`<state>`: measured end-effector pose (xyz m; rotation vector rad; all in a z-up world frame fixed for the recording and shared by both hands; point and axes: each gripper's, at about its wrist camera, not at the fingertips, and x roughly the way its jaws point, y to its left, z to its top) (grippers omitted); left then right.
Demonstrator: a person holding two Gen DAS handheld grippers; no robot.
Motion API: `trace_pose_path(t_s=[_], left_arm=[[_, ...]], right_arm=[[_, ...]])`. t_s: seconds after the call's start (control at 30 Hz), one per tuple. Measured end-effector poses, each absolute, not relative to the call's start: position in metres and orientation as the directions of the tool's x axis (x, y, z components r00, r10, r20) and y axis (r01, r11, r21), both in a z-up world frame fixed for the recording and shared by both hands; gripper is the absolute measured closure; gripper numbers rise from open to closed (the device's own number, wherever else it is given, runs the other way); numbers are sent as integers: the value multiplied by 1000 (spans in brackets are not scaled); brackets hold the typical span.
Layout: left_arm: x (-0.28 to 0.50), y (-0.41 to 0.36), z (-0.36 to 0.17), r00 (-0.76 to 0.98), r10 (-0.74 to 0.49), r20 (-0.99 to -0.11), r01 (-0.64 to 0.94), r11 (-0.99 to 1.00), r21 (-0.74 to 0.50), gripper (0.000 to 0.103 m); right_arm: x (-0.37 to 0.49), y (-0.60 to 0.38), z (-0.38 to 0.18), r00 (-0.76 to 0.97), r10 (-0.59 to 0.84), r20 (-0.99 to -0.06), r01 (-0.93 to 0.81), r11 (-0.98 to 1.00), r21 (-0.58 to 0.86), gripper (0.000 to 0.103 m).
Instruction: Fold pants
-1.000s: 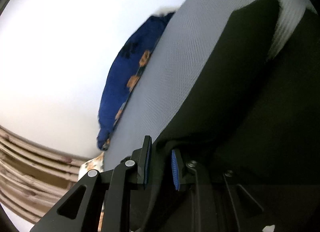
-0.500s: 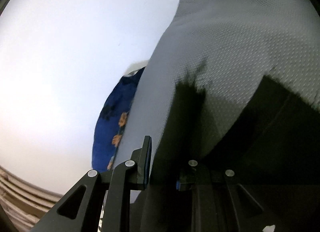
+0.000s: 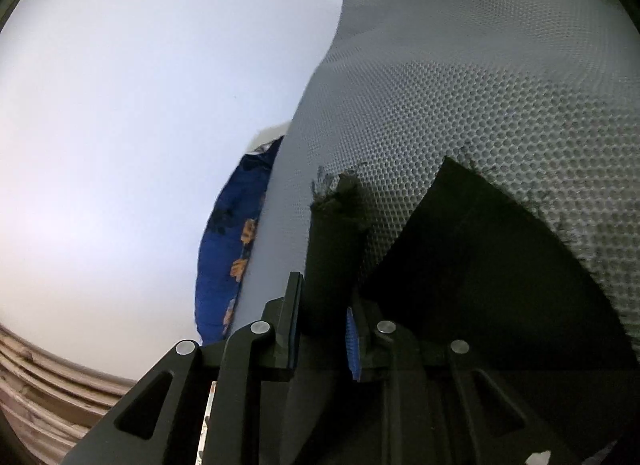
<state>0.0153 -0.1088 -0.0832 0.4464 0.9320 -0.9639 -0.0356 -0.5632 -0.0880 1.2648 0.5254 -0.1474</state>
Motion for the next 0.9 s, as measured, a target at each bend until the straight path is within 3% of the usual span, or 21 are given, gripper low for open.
trace_pose_path(t_s=[0.17, 0.37, 0.47, 0.9], left_arm=[[15, -110, -83, 249, -489, -836, 850, 524, -54, 97], [12, -111, -82, 253, -485, -837, 849, 527, -48, 97], [12, -111, -82, 255, -481, -839, 848, 528, -45, 97], [13, -111, -82, 254, -481, -839, 846, 531, -48, 97]], right_arm=[[-57, -569, -80, 899, 167, -404, 342, 307, 888, 83], [-68, -571, -90, 886, 162, -434, 370, 317, 874, 84], [-61, -572, -96, 839, 113, -532, 468, 348, 812, 84], [-88, -564, -116, 762, 94, -641, 567, 381, 730, 79]])
